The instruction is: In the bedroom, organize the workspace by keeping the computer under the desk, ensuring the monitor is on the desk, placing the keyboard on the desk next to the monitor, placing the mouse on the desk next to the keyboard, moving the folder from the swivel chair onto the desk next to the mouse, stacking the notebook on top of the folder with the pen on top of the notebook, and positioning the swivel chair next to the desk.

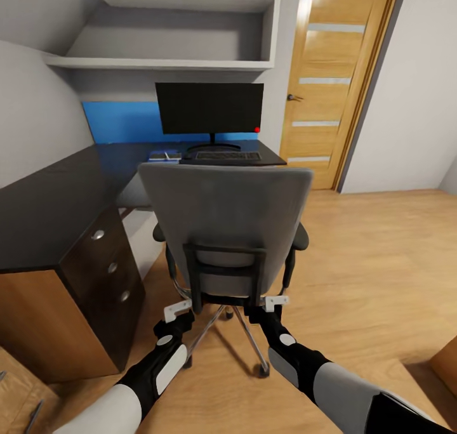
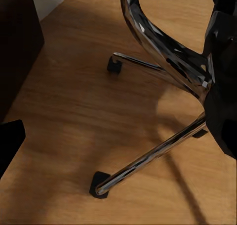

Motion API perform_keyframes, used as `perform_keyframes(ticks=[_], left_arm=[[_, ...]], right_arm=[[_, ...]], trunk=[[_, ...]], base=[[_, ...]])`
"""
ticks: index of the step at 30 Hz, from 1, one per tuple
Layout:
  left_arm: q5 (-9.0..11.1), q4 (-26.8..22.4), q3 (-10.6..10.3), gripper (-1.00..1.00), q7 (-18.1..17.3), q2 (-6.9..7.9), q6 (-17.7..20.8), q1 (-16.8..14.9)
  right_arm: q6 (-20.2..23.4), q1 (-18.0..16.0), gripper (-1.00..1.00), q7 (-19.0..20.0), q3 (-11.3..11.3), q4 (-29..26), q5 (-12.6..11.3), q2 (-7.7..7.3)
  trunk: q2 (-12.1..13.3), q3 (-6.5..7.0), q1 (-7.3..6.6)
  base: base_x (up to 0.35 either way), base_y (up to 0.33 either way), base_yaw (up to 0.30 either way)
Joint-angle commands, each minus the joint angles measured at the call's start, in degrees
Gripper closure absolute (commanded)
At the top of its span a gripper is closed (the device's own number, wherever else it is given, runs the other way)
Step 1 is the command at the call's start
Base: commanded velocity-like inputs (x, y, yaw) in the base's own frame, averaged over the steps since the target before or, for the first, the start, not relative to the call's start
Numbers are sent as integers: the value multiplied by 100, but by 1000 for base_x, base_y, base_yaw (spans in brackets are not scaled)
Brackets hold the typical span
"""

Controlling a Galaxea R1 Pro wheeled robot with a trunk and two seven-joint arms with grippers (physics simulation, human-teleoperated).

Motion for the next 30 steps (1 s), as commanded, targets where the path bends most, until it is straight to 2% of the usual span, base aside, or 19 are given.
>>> perform_keyframes(ticks=[1, 11, 30], left_arm=[[61, 4, -48, -100, 36, 4, -40, -6], [58, 6, -53, -100, 36, 1, -40, -6], [66, 13, -53, -100, 36, 0, -40, -6]], right_arm=[[-20, -10, -100, -30, 38, -8, 7, -1], [-20, -10, -100, -30, 42, -5, 8, 7], [-20, -10, -100, -28, 39, -5, 8, 6]], trunk=[[-2, -4, 2], [-2, -4, 2], [-2, -4, 2]], base=[[329, 0, 110], [329, 0, 133], [329, 0, 5]])
